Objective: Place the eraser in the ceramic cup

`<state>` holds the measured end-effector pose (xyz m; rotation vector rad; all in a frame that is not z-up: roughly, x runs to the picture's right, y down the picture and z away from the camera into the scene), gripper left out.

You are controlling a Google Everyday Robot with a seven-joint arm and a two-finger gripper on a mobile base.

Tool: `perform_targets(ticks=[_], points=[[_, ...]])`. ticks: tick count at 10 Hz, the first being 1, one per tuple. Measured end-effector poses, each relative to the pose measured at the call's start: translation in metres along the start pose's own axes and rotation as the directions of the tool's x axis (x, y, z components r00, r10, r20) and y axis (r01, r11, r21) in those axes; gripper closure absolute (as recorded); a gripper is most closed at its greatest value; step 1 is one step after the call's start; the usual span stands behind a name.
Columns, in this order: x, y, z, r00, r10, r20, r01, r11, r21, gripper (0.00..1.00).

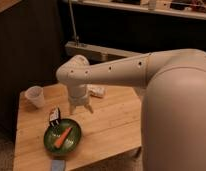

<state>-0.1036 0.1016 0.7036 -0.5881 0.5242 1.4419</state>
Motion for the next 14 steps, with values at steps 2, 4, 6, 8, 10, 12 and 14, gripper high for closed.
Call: perform_targets(ticks=[2, 4, 6, 8, 10, 12, 14], points=[[0.0, 0.0, 0.0, 1.0, 0.0, 0.0, 0.0, 1.0, 0.0, 0.35], [0.0, 0.0, 0.0, 1.0, 0.0, 0.0, 0.0, 1.0, 0.0, 0.35], [0.0, 0.0, 0.0, 1.0, 0.0, 0.0, 0.0, 1.0, 0.0, 0.35], [0.0, 0.0, -0.003, 1.0, -0.002, 0.007, 0.002, 1.0, 0.0, 0.35], [-0.012, 0.006, -0.028, 0.995, -0.066, 0.074, 0.066, 0.998, -0.009, 0.35], [-0.025, 0.036, -0.055, 0.979, -0.164, 0.123, 0.166, 0.986, -0.011, 0.35], [-0.034, 0.073, -0.068, 0.952, -0.269, 0.147, 0.274, 0.962, -0.011, 0.35]])
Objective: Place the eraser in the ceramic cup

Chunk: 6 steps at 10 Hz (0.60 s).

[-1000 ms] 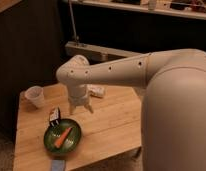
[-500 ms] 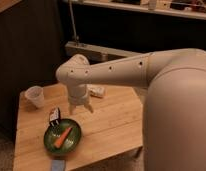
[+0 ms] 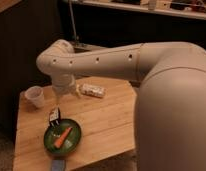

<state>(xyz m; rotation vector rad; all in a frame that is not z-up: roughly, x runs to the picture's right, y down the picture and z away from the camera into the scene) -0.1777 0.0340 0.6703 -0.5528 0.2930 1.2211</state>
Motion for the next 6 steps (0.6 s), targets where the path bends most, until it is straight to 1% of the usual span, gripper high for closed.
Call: perform_targets(ticks=[1, 2, 3, 4, 6], points=[[-0.004, 0.015, -0.001, 0.999, -0.053, 0.003, 0.053, 0.998, -0.015, 0.35], [0.002, 0.034, 0.002, 0.994, -0.113, -0.005, 0.113, 0.993, -0.03, 0.35], [0.009, 0.049, 0.009, 0.988, -0.155, -0.017, 0.154, 0.987, -0.036, 0.35], [0.015, 0.06, 0.018, 0.984, -0.178, -0.028, 0.177, 0.983, -0.043, 0.35], [0.025, 0.065, 0.048, 0.98, -0.19, -0.052, 0.188, 0.981, -0.044, 0.35]])
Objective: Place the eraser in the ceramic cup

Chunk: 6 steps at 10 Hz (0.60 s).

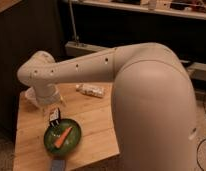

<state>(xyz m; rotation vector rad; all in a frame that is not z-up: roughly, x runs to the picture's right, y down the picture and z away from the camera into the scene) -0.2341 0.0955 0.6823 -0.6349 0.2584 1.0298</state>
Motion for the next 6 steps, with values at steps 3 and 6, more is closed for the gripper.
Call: perform_targets(ticks=[3, 6], points=[[0.004, 0.009, 0.029, 1.0, -0.003, -0.018, 0.003, 1.0, 0.007, 0.35], [0.002, 0.017, 0.043, 0.999, -0.009, 0.038, 0.009, 1.0, -0.002, 0.35]])
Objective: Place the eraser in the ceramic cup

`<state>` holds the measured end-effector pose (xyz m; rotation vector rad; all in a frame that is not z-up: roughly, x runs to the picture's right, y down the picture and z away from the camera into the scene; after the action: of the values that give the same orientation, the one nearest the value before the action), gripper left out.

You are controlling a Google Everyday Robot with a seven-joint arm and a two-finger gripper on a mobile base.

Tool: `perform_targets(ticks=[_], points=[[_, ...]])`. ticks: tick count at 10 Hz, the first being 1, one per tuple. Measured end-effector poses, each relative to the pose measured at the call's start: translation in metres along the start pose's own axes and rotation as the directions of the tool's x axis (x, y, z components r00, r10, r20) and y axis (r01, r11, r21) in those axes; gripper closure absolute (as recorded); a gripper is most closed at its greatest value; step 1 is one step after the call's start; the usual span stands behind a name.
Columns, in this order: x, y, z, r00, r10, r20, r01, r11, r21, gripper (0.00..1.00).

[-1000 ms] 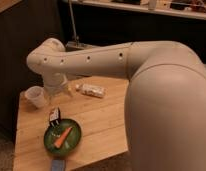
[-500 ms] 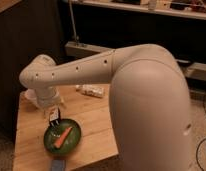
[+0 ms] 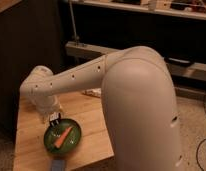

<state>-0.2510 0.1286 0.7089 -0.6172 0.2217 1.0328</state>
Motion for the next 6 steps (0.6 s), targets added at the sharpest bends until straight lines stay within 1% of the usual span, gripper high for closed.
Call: perform_targets(ticks=[2, 4, 6], points=[[-0.005, 0.003, 0.009, 1.0, 0.0, 0.029, 0.0, 1.0, -0.019, 0.35], [-0.01, 0.004, 0.017, 1.0, 0.002, 0.031, -0.001, 1.0, -0.026, 0.35], [-0.014, 0.005, 0.024, 1.0, 0.007, 0.024, -0.006, 1.0, -0.03, 0.35]])
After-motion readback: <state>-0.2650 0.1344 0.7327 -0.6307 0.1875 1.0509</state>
